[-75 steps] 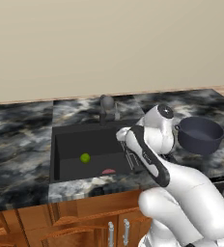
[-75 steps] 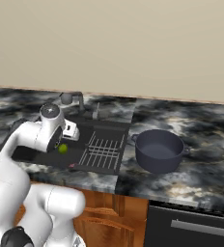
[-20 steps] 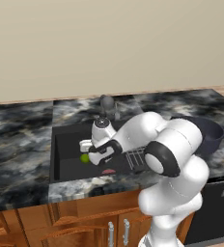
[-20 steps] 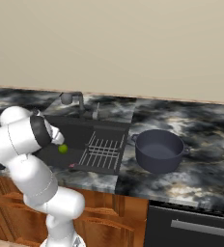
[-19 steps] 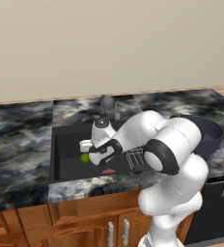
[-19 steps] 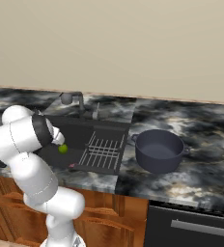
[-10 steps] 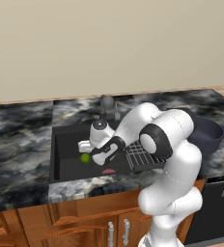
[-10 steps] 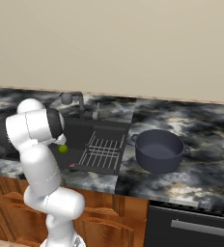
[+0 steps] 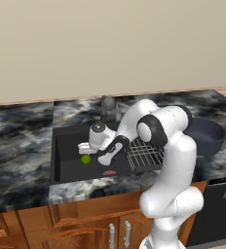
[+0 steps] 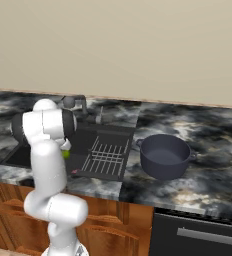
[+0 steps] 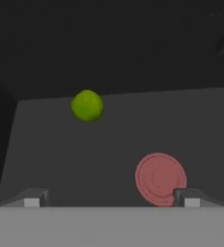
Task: Dump the lime from the pot into the sink. Then turn on the water and wash the lime. Then turn off the water and put the lime back in the pot.
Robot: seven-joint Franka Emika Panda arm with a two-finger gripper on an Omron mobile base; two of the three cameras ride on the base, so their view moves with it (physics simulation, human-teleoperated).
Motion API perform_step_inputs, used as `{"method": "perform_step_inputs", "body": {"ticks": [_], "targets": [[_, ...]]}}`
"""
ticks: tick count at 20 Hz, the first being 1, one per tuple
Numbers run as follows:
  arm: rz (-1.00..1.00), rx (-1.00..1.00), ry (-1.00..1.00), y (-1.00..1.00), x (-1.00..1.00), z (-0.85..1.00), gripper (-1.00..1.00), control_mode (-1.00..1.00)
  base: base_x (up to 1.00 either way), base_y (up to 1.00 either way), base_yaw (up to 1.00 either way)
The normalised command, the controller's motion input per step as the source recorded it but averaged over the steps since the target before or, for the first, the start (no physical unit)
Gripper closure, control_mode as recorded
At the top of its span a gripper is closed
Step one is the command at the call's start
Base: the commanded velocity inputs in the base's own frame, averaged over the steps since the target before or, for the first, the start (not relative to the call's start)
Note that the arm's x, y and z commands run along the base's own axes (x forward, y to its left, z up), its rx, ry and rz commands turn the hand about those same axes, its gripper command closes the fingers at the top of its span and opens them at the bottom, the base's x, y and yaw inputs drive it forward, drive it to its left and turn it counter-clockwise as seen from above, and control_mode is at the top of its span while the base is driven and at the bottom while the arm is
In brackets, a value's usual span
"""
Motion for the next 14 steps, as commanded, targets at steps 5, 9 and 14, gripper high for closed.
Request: {"method": "perform_step_inputs", "body": {"ticks": [5,9,14], "targets": [[0.00,-0.01,0.00,0.04,0.24,-0.26,-1.00,-1.00,0.00,0.00,0.00],[0.00,0.00,0.00,0.06,0.22,-0.22,-1.00,-1.00,0.00,0.00,0.00],[0.00,0.00,0.00,0.09,0.23,-0.17,-1.00,-1.00,0.00,0.00,0.00]]}}
